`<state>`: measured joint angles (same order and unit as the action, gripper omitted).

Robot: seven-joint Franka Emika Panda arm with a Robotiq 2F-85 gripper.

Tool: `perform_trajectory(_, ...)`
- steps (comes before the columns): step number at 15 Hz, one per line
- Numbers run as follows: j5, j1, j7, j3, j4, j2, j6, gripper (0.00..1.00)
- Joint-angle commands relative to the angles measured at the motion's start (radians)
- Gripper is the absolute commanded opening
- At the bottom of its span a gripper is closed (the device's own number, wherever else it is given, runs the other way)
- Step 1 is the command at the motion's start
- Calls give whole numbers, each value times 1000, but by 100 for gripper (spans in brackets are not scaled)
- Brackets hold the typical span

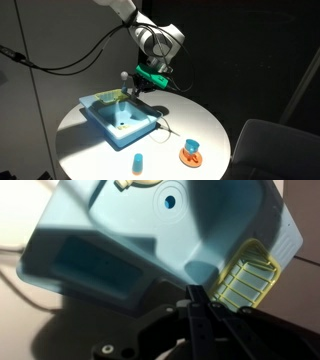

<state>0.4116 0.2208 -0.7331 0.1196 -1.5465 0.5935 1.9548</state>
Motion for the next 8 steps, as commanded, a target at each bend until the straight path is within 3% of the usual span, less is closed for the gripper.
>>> perform_trajectory(1,19,16,-36,5,10,14,-27,0)
perform_trajectory(8,23,14,-74,14,5,28,-19,0)
